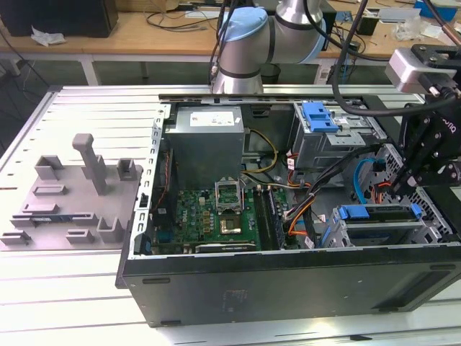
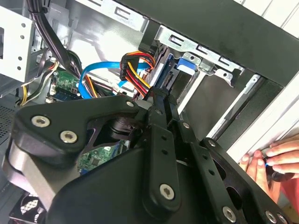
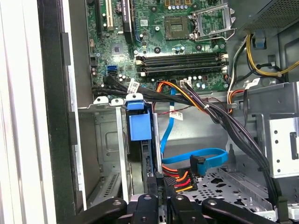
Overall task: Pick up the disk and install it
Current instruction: 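Insert the first disk wire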
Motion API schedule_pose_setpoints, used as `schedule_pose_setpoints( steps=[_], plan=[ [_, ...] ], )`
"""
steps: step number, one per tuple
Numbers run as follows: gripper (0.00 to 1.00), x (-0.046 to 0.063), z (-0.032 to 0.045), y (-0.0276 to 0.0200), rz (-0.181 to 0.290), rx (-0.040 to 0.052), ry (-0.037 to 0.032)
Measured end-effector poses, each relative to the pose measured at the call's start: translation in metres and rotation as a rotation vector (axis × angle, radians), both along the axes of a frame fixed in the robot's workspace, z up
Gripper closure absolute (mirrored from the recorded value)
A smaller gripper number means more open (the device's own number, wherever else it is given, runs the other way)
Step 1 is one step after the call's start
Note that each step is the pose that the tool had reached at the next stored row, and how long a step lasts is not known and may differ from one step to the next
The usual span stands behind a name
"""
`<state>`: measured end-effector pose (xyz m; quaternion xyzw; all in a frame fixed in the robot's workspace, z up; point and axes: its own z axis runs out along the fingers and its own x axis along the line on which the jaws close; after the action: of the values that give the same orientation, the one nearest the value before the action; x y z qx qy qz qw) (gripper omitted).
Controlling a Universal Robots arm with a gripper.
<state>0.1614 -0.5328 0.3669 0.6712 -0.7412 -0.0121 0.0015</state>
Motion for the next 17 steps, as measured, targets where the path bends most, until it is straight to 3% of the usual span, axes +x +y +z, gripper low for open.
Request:
schedule_pose_setpoints(
  steps=[11, 17],
  plan=[
    [0.83, 0.0016, 0.0000, -0.0004, 0.016, 0.0001, 0.0000],
    [0.83, 0.0018, -0.0001, -0.0005, 0.066, -0.0001, -0.0009]
  ],
)
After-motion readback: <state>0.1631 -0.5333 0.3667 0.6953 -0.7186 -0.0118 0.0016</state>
